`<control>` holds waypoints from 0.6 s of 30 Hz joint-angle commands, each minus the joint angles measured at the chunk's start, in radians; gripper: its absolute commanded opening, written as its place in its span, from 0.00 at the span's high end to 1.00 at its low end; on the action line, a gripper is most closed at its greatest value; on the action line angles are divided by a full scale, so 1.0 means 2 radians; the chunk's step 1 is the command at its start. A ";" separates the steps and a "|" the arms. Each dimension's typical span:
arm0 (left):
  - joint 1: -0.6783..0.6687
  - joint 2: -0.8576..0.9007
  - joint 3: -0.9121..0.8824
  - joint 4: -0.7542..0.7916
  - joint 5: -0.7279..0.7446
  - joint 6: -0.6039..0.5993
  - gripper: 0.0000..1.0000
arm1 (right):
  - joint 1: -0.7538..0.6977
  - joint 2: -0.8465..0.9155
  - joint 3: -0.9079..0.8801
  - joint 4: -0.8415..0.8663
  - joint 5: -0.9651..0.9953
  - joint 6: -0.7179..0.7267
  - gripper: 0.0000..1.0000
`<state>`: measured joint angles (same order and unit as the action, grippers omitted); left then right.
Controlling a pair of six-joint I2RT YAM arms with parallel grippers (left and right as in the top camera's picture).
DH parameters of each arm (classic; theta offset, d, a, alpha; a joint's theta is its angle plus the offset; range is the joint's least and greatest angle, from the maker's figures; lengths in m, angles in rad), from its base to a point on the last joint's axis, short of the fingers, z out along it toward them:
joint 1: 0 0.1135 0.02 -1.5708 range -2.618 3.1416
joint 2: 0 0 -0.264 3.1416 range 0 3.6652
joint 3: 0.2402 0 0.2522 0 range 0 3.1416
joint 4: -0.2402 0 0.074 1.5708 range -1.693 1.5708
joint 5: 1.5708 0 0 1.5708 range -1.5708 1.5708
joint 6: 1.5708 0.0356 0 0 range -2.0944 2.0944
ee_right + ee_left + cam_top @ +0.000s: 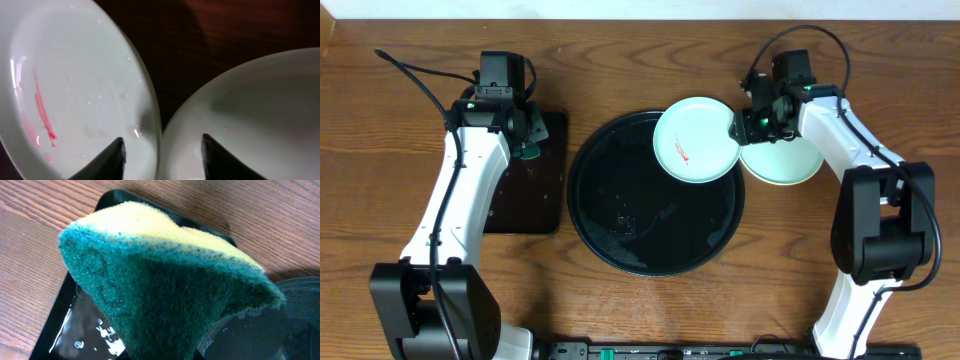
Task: Clean dirty plates on tray and stack at the side
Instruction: 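Release the plate and move the right gripper to the remaining green plate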
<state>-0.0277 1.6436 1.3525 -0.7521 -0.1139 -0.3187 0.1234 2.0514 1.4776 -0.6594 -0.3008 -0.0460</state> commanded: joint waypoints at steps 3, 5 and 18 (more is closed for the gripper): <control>0.002 0.001 -0.001 0.001 -0.003 -0.008 0.92 | 0.005 -0.003 0.007 0.000 -0.034 -0.006 0.80; 0.002 0.001 -0.001 0.001 -0.003 -0.008 0.92 | 0.005 -0.003 0.007 -0.001 -0.044 -0.005 0.90; 0.002 0.001 -0.001 0.001 -0.003 -0.008 0.92 | 0.045 -0.021 0.007 -0.062 -0.045 0.024 0.99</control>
<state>-0.0277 1.6436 1.3525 -0.7521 -0.1139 -0.3187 0.1600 2.0506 1.4780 -0.7708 -0.3714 -0.0154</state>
